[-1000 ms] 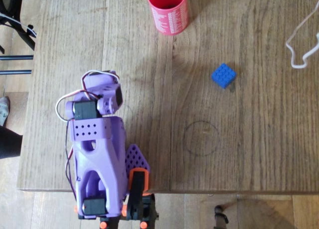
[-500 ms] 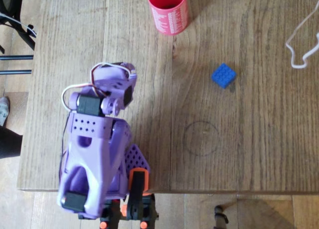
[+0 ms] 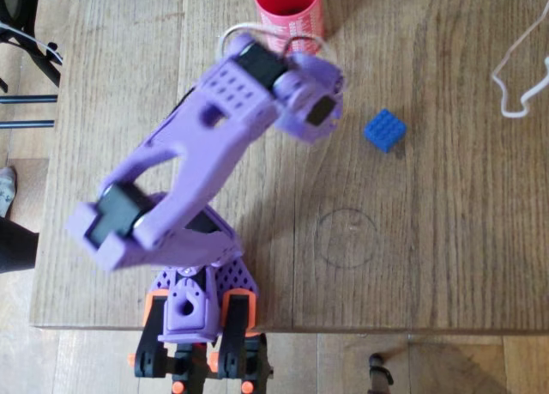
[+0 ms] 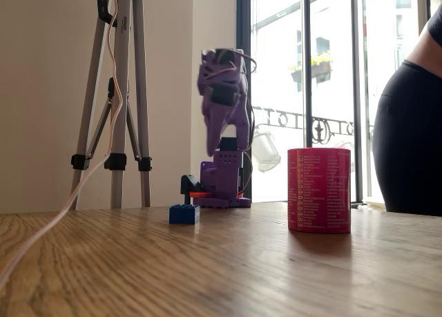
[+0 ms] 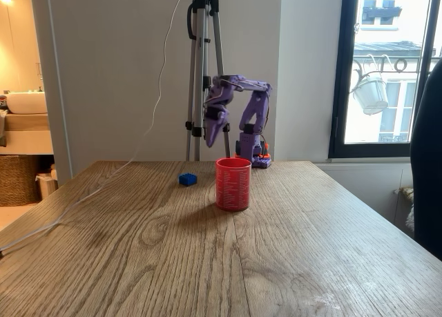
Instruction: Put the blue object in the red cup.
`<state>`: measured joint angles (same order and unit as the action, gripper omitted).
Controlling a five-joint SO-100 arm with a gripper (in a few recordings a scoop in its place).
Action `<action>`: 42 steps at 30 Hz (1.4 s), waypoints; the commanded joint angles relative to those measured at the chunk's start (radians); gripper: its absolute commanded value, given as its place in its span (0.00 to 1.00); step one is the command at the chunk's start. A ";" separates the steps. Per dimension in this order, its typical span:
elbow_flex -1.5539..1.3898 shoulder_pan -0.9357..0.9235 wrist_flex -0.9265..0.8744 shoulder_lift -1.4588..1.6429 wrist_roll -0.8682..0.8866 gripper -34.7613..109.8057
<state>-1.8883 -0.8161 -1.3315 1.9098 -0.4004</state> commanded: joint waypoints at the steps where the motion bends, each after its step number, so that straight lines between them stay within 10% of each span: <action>1: 0.179 -0.035 -0.028 -0.141 -0.015 0.25; 12: 0.267 0.018 0.270 -0.339 0.319 0.25; 36: 0.282 0.000 0.216 -0.434 0.140 0.25; 39: 0.285 -0.006 0.158 -0.434 0.026 0.60; 42: 0.284 -0.005 0.107 -0.442 -0.057 0.59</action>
<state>-1.6736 -0.8191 -1.1750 1.4650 -0.3390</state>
